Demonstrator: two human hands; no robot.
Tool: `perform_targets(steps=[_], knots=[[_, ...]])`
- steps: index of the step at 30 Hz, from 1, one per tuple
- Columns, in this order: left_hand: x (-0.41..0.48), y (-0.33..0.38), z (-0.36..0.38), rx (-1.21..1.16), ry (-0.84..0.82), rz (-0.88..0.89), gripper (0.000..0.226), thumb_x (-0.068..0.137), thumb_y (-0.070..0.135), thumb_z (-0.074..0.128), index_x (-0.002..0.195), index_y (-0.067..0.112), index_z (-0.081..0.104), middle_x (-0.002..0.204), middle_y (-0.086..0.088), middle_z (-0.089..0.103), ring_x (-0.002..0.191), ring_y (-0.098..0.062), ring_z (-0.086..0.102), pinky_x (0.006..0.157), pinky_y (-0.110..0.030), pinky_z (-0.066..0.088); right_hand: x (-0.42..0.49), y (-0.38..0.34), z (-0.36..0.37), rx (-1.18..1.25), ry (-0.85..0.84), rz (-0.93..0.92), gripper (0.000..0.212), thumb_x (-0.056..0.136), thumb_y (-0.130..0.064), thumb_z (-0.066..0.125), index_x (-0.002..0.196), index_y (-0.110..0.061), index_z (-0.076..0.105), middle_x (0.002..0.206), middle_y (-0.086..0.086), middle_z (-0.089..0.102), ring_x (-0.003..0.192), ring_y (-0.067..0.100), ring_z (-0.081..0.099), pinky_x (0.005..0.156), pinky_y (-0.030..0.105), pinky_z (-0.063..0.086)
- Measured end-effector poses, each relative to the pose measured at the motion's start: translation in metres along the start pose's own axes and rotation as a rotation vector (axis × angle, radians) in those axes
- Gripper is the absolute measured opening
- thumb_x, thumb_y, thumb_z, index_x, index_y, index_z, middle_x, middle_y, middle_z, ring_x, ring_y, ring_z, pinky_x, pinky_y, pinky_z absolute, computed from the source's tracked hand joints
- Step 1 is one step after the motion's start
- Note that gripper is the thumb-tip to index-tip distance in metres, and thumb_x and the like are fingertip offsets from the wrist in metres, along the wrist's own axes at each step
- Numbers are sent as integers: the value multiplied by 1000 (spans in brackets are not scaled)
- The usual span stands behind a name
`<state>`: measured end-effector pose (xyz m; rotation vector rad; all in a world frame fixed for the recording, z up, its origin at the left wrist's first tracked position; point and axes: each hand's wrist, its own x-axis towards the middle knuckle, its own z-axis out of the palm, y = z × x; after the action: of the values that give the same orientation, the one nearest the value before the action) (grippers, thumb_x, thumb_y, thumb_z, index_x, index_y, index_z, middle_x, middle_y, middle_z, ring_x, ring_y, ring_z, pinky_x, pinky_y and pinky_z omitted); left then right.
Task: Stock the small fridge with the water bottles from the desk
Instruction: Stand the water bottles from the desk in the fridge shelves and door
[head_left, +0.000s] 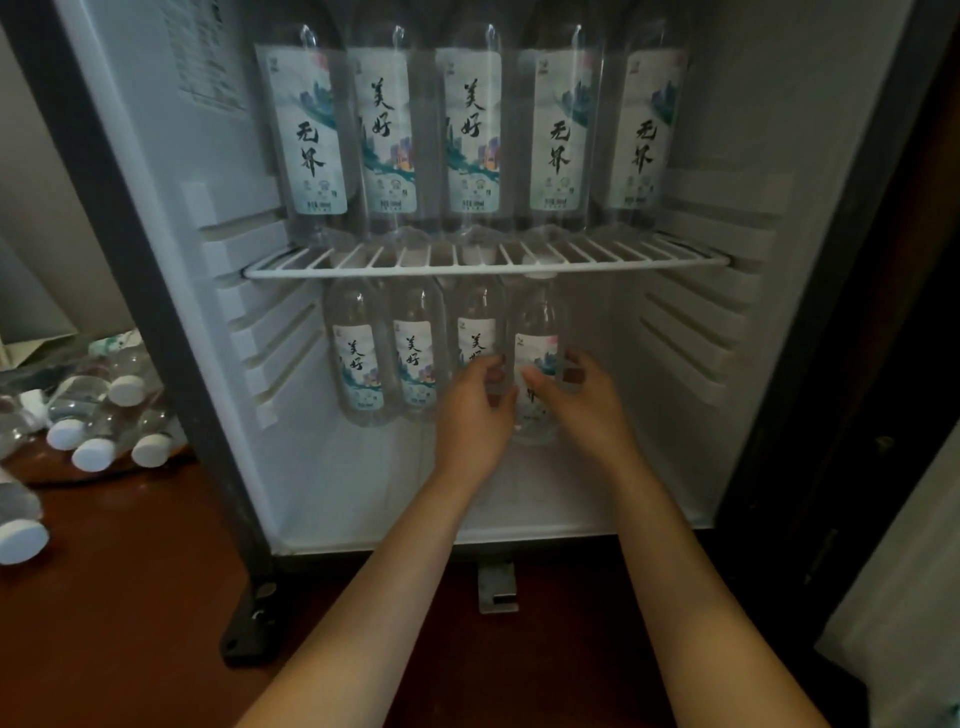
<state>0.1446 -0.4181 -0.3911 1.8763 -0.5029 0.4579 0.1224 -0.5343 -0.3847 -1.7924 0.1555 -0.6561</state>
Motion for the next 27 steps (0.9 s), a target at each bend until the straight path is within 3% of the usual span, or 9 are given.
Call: perform_targets(steps=[3, 6, 10, 15, 20, 27], knots=[[5, 1, 2, -13, 32, 1, 31, 94, 9, 49, 124, 5, 54, 115, -10, 62, 98, -12, 55, 79, -13, 38, 7, 1, 3, -25, -10, 6, 46, 83, -27, 69, 122, -10, 55, 115, 4, 64, 102, 16, 61, 89, 33, 50], [10, 1, 3, -3, 23, -2, 33, 95, 7, 48, 127, 6, 53, 121, -10, 61, 106, -15, 56, 88, -17, 40, 15, 1, 5, -63, 10, 13, 48, 81, -29, 70, 123, -10, 55, 115, 6, 64, 102, 17, 61, 88, 32, 50], [12, 0, 3, 19, -3, 8, 35, 94, 2, 46, 128, 5, 52, 122, -11, 60, 112, -20, 56, 90, -18, 39, 24, 3, 8, -35, -12, 32, 45, 81, -25, 71, 119, -7, 57, 113, 11, 66, 101, 22, 64, 91, 40, 51], [14, 1, 6, 15, -55, 31, 35, 93, 0, 45, 127, 6, 54, 118, -12, 62, 107, -16, 57, 84, -13, 37, 35, 5, 7, -65, -2, 37, 41, 81, -27, 69, 118, -11, 58, 113, 7, 66, 99, 19, 64, 88, 35, 52], [15, -4, 10, 50, -98, 38, 41, 92, -1, 45, 132, 7, 49, 127, -12, 58, 116, -20, 54, 87, -9, 34, 43, 5, 10, -63, -14, 36, 39, 83, -24, 67, 119, -12, 59, 113, 6, 67, 102, 21, 63, 92, 42, 50], [16, -6, 9, 26, -113, 47, 42, 93, 0, 45, 134, 8, 47, 127, -11, 58, 108, -12, 53, 82, -5, 33, 41, 6, 11, -69, 21, 8, 39, 83, -21, 67, 116, -7, 52, 113, 12, 64, 102, 25, 62, 89, 42, 51]])
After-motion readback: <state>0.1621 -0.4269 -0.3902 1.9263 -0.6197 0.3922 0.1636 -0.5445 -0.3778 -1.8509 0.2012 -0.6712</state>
